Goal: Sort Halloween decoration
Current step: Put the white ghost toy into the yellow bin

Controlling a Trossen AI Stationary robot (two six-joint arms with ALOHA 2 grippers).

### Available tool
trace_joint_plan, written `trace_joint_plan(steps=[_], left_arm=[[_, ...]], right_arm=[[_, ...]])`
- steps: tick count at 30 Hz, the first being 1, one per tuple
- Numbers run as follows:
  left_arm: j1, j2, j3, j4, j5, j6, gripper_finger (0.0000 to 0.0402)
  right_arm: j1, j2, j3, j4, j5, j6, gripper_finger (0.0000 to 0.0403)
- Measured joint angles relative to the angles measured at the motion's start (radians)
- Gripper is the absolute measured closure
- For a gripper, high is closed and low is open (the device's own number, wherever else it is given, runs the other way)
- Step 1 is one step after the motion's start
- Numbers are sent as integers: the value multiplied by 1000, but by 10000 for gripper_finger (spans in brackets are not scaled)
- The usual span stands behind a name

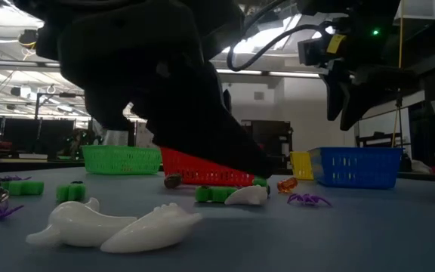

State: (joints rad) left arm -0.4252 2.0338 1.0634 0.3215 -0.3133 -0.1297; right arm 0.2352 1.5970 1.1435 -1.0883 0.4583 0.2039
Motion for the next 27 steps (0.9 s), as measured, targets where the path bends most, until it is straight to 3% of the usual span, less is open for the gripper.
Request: trace_joint_plan(steps=[27], left_arm=[[13,49,1,-52,19,-126,237]], right_arm=[[0,0,0,45,-7,0,176]])
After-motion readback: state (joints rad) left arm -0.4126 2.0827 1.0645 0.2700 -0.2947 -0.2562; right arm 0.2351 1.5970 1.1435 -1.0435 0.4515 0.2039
